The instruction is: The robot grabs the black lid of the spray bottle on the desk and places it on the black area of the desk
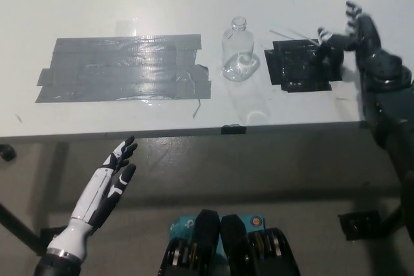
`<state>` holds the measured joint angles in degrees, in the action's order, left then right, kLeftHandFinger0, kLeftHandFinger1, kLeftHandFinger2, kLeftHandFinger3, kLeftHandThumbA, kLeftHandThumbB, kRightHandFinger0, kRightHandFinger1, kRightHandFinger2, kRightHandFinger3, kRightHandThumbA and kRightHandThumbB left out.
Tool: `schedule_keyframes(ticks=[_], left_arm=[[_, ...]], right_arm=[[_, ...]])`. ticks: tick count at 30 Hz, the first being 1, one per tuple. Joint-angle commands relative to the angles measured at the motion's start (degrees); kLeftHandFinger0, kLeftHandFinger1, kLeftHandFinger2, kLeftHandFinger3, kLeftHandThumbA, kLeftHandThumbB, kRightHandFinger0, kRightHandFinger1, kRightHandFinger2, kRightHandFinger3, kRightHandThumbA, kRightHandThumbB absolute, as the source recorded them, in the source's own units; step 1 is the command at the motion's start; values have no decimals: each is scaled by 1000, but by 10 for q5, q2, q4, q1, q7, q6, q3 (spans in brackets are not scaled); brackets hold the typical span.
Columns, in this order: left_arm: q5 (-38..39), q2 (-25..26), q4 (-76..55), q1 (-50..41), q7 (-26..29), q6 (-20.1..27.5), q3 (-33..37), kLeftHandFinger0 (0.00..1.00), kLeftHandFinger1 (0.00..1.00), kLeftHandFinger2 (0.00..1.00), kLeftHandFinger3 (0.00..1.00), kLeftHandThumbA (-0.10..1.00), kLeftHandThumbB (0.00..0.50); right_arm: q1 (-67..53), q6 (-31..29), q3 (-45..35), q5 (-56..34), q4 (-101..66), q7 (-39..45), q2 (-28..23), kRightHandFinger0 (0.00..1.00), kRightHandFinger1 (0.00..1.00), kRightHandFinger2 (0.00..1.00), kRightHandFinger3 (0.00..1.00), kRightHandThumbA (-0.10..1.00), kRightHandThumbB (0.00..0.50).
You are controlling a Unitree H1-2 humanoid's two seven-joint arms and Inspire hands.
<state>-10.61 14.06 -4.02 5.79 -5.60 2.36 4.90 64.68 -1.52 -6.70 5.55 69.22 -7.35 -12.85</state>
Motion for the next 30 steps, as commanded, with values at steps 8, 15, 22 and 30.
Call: schedule_keyframes(ticks=[8, 15, 22, 30], left_arm=[[5, 12, -18, 38, -12, -10, -6, 1000, 1000, 1000, 1000, 1000, 234], [25, 10, -8, 85, -12, -12, -19, 1000, 1000, 1000, 1000, 1000, 281], [42, 7, 6, 99, -15, 1, -22, 1000, 1000, 1000, 1000, 1000, 284], [37, 9, -1, 80, -17, -9, -19, 1000, 1000, 1000, 1000, 1000, 285]], right_arm=[[38, 36, 40, 33, -243, -23, -36, 1000, 1000, 1000, 1000, 796, 500], [-97, 80, 71, 50, -639, 33, -27, 1000, 1000, 1000, 1000, 957, 428], [-298, 67, 111, 71, -887, 51, -4, 1000, 1000, 1000, 1000, 952, 413], [-462, -6, 124, 63, -894, 35, 15, 1000, 1000, 1000, 1000, 898, 375]])
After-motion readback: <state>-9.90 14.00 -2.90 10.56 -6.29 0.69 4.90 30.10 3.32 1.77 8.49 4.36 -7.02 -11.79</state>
